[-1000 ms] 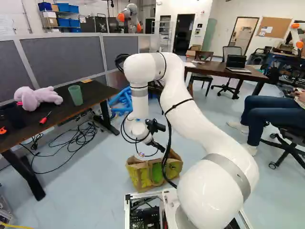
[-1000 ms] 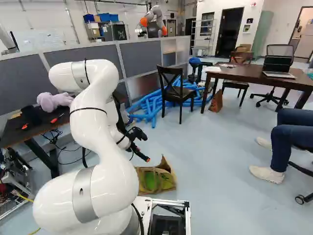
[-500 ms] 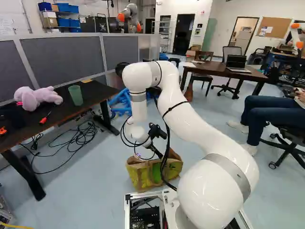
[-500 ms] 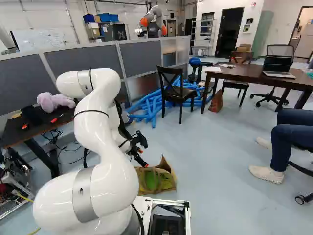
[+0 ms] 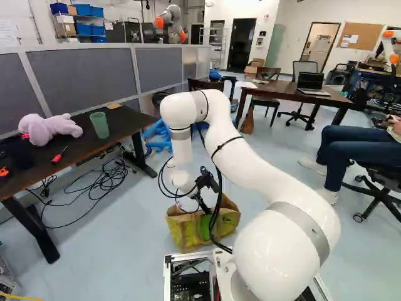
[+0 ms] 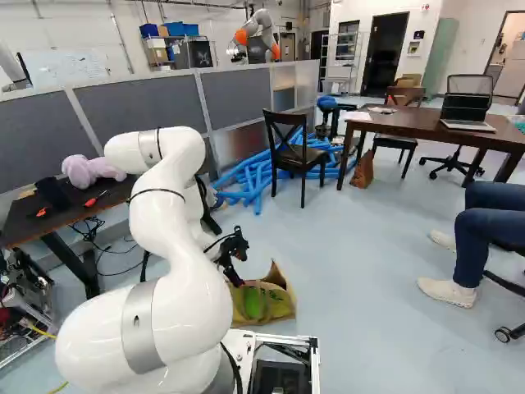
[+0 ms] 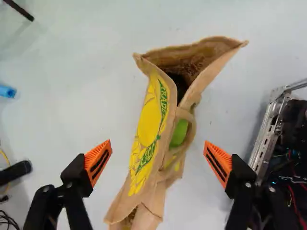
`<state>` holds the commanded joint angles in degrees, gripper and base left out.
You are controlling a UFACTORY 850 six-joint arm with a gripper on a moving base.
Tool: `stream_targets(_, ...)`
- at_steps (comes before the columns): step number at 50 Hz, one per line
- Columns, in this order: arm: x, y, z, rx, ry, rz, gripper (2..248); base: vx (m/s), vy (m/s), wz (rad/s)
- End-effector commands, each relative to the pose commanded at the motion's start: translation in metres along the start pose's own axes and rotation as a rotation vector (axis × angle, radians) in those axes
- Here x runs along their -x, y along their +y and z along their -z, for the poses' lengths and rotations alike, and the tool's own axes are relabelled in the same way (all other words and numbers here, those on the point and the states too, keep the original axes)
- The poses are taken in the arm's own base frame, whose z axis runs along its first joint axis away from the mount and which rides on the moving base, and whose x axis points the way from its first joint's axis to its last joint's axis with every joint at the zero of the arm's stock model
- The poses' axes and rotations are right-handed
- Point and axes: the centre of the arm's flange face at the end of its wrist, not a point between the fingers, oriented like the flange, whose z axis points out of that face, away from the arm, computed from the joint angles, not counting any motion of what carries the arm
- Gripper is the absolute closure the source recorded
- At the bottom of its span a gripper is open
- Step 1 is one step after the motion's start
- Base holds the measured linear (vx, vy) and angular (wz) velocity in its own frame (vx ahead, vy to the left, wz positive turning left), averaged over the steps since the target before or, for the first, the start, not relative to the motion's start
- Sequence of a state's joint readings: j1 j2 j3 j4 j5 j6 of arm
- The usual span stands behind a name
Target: Pick up the bag on the ground and place it on the table
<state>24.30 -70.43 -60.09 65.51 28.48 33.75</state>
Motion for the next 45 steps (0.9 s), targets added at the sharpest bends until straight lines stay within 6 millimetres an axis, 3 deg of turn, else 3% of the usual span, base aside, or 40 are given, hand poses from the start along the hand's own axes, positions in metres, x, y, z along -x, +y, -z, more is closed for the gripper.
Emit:
stream_targets(11,0.01,0.002,-0.015,0.03,-0.03,-0.088,3,0.0,0.0,0.0)
stream_targets(32,0.031,0.008,-0.043,0.097,-0.103,-0.098,3,0.0,0.0,0.0)
stream_targets(45,0.033,0.014,-0.065,0.138,-0.128,-0.115,3,0.0,0.0,0.0)
